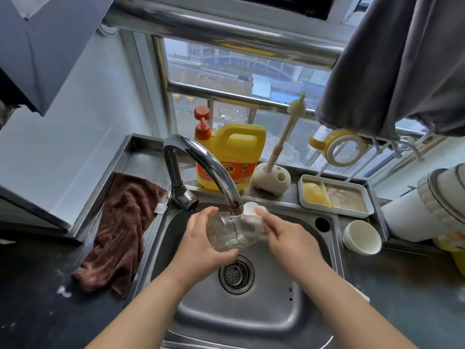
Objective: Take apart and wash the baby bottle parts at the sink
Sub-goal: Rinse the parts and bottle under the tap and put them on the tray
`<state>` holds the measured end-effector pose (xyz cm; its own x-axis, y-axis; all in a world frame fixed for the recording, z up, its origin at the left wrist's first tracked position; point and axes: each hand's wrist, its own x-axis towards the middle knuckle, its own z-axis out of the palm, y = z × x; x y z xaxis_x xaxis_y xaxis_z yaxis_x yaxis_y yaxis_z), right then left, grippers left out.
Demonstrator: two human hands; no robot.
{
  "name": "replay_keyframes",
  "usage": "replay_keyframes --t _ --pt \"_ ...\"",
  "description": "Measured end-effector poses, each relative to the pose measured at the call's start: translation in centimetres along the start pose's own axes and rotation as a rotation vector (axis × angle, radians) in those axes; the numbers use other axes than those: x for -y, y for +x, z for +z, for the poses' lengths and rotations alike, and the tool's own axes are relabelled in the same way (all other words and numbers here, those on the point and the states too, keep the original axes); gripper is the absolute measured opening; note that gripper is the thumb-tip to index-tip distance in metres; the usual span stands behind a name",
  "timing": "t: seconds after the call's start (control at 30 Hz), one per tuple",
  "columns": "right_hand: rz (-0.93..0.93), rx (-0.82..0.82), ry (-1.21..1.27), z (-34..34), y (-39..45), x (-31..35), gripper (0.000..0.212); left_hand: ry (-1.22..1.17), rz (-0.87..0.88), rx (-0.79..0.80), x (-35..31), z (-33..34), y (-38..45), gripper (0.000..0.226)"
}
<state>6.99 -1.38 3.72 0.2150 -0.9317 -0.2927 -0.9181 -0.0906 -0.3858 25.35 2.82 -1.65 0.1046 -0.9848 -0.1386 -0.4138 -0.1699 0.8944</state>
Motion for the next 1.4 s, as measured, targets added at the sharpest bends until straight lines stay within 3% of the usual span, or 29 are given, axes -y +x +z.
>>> replay_keyframes --t 0.17,0.3,0.43,0.57,0.7,0.8,0.9,1.07,1.17,1.33,1.4 --pt "-0.108 0.058 0.113 0.7 -0.9 1.5 0.035 -0.003 -0.010 0.016 0.2 0.0 0.3 0.087" --pt "0.009 0.007 0.180 1.1 0.5 0.2 0.034 0.018 -0.005 -0.003 0.4 0.2 0.5 0.093" --pt "-0.063 0.034 0.347 1.9 -0.9 0.3 0.036 -0.031 -0.012 -0.033 0.2 -0.2 0.5 0.093" --pt "-0.007 0.046 0.506 2.2 -0.8 -0.5 0.037 -0.062 0.013 -0.052 0.2 -0.3 0.2 0.089" --pt "-0.038 0.065 0.628 2.7 -1.7 -0.7 0.039 -0.260 -0.050 -0.023 -0.1 -0.7 0.1 0.092" --pt "-0.019 0.073 0.689 3.5 -2.1 -0.7 0.038 -0.527 -0.131 -0.017 0.3 -0.5 -0.1 0.117" --pt "-0.001 0.098 0.716 4.2 -2.8 -0.9 0.038 -0.554 -0.135 0.011 0.4 -0.2 -0.4 0.124" --pt "0.007 -0.002 0.614 2.7 -3.0 -1.5 0.037 -0.325 -0.068 0.078 0.1 -0.3 -0.7 0.121" --pt "-0.051 0.010 0.324 1.0 -2.1 0.0 0.035 -0.239 -0.028 0.148 -0.7 0.0 -0.8 0.116" --pt "-0.285 0.022 -0.075 0.0 -3.0 1.6 0.040 -0.176 -0.031 0.099 -0.4 -0.3 -0.1 0.095" --pt "-0.226 0.021 -0.129 -0.3 -2.8 0.2 0.040 -0.128 0.011 0.111 -0.3 -0.7 -0.2 0.094"
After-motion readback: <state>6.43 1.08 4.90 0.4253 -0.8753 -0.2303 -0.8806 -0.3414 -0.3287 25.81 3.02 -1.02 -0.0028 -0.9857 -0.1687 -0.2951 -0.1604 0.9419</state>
